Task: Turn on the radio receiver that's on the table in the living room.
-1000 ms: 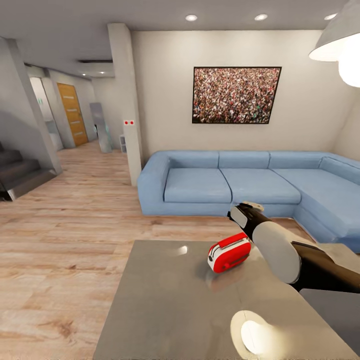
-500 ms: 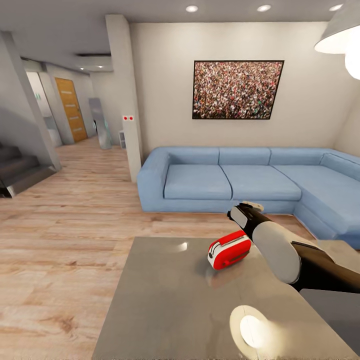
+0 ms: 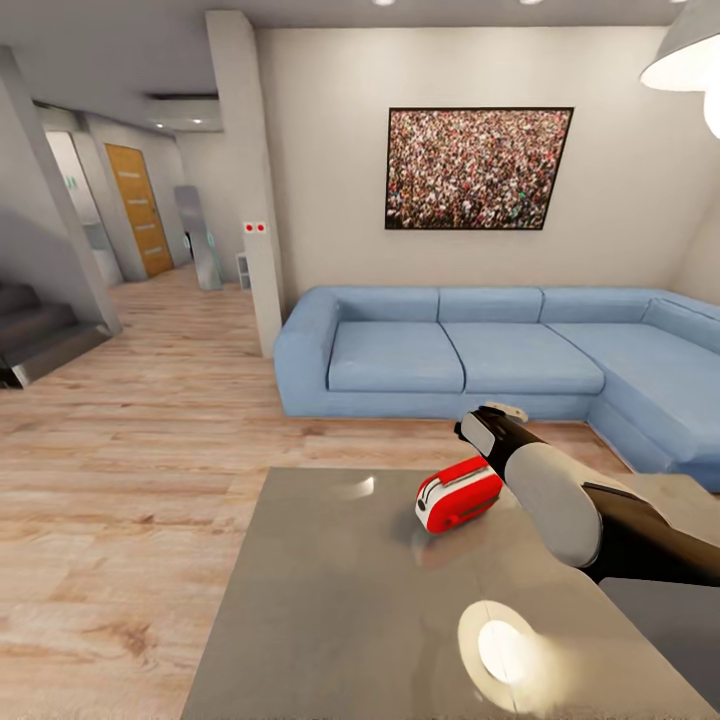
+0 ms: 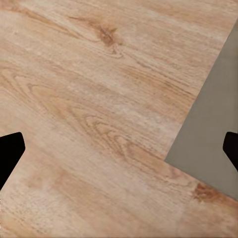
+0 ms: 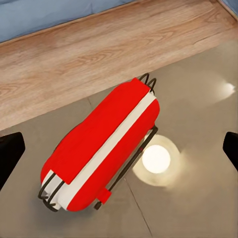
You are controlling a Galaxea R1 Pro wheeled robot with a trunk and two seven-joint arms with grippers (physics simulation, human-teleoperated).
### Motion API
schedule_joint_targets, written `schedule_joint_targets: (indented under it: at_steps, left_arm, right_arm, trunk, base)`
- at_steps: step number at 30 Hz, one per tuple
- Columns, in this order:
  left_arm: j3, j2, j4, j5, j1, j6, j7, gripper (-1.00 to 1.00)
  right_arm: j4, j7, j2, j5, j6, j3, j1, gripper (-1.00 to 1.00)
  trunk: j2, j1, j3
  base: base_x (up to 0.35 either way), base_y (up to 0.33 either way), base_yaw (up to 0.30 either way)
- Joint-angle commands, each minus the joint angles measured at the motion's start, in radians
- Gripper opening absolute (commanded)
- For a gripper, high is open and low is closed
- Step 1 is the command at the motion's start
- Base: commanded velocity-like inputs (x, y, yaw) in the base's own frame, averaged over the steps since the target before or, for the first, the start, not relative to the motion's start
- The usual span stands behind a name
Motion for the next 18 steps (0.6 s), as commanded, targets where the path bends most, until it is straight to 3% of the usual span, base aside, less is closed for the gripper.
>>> schedule_joint_targets:
  at_steps: [1,18]
  left_arm:
    - [0.0,0.0,0.0,0.0,0.0,0.0,0.0,1.0]
    - [0.0,0.0,0.0,-0.001,0.0,0.0,0.0,1.0]
  right_arm:
    - [0.0,0.0,0.0,0.0,0.0,0.0,0.0,1.0]
    - [0.0,0.001,0.0,0.0,0.0,0.001,0.0,1.0]
  trunk:
    - [0.0,0.0,-0.002]
    - [0.0,0.0,-0.029]
  base:
    - [0.0,0.0,0.0]
    - [0.0,0.0,0.0]
